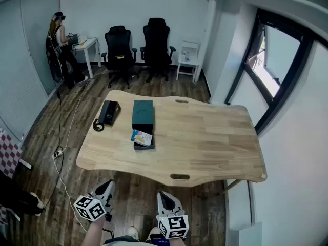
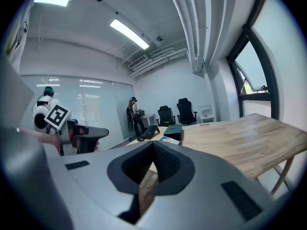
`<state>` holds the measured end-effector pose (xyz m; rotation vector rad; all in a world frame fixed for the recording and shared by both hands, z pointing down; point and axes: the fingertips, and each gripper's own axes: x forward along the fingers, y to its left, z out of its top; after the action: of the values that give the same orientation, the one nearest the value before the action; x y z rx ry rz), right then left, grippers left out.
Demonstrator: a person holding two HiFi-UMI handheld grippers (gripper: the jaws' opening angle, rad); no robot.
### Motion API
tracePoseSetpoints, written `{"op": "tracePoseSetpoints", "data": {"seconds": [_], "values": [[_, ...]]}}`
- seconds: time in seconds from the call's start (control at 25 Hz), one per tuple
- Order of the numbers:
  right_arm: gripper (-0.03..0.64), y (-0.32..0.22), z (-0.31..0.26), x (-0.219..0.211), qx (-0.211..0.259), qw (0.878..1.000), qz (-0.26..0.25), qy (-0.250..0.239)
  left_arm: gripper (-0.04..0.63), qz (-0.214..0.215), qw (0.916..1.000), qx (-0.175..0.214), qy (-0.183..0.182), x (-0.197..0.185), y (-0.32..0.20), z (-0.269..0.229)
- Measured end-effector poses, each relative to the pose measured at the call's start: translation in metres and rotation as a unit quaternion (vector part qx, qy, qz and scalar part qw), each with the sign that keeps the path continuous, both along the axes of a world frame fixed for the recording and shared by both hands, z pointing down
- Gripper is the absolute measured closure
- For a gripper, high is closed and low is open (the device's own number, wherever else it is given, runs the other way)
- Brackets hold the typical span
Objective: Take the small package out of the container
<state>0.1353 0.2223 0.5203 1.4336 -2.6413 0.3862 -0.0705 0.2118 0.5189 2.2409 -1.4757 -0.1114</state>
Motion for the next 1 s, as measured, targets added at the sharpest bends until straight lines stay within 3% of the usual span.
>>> {"op": "tracePoseSetpoints", "data": {"seconds": [0.16, 0.4, 0.56, 0.88, 1.0], "values": [[0.614, 0.007, -0.002, 0.002, 0.001, 1.0, -0.003, 0.001, 0.595, -0.012, 0.9998, 0.005, 0.012, -0.003, 0.005, -0.008], [0.614, 0.009, -0.006, 0.005, 0.008, 1.0, -0.008, -0.002, 0.595, 0.006, 0.9988, 0.025, -0.043, 0.011, 0.009, -0.012], [0.614, 0.014, -0.012, 0.006, 0.004, 0.998, -0.037, -0.053, 0.594, -0.001, 0.9952, 0.038, -0.09, 0.024, 0.011, -0.016], [0.614, 0.025, -0.024, 0.0, 0.023, 0.992, -0.102, -0.065, 0.595, 0.011, 0.9982, 0.041, -0.043, 0.043, 0.011, -0.02], [0.614, 0.016, -0.014, 0.006, 0.025, 0.994, -0.093, -0.045, 0.595, 0.022, 0.9986, 0.039, -0.028, 0.051, 0.002, -0.017]]}}
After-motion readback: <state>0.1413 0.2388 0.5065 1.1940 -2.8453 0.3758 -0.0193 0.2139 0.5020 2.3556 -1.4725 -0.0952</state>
